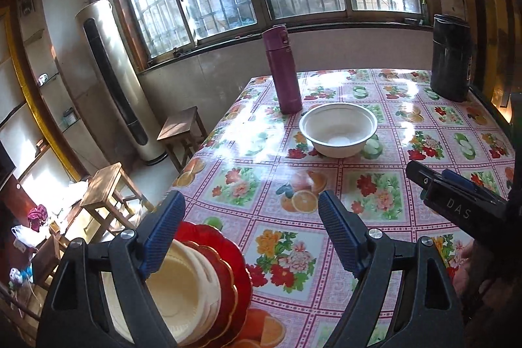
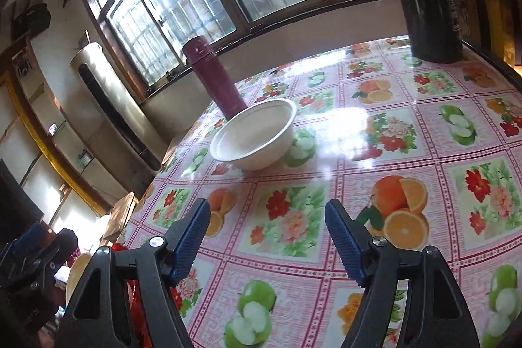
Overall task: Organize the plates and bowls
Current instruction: 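Move the left gripper to the rim of the white bowl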
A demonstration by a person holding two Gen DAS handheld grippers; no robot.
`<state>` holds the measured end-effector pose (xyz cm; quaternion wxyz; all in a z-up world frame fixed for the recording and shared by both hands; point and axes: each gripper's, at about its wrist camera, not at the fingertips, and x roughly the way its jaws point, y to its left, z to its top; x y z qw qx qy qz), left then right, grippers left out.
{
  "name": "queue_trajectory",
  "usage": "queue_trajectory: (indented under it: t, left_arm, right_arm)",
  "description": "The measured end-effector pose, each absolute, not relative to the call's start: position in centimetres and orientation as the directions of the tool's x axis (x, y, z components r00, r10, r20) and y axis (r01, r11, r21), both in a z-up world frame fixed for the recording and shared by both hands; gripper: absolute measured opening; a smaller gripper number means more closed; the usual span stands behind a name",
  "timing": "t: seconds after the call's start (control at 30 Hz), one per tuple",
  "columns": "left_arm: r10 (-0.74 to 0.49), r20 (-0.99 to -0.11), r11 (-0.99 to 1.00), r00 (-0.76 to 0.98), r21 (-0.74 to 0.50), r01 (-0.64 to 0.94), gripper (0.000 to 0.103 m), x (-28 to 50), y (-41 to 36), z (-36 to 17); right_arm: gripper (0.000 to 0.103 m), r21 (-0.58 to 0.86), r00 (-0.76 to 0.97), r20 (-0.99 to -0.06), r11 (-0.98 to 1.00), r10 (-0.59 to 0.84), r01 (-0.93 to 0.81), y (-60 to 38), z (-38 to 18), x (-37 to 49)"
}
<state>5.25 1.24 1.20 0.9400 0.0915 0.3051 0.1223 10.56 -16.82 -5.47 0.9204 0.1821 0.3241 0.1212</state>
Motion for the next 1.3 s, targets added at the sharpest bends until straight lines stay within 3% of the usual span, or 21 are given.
queue_trajectory:
  t: [0.23,0.57,0.87,1.07,1.3]
  left_arm:
    - [0.255,-0.566,0.955,0.784,0.273,-0.114,0.084,7.7,-2.8,0.7]
    - [0.233,-0.638,0.969,0.734,0.219,-0.118,0.084,14.3,-4.9,-1.3]
    - [0.188,-0.768,0.951,0.612,-0.012,-0.308,0.084,22.7,2.4,-3.1]
    - [0.027,-0.835,0.900,0.550,-0.220,-0.377,0.084,25.9,5.6,-5.8]
    - [-0.053,-0.842,0.871,0.537,-0.303,-0.388,0.084,28.0,6.2,-6.9]
  right_arm:
    - [0.077,0.452,0.799,-0.562,0.889,0.216,0.078,-24.8,-6.2,11.4]
    - [0.078,0.527,0.779,-0.592,0.831,0.207,0.179,-28.7,-7.6,12.2]
    - [0.078,0.514,0.752,-0.621,0.839,0.219,0.179,-27.7,-8.4,12.7]
    - [0.078,0.505,0.743,-0.630,0.846,0.226,0.171,-27.3,-8.9,13.1]
    - [0.078,0.574,0.787,-0.532,0.816,0.314,0.063,-26.3,-8.6,13.7]
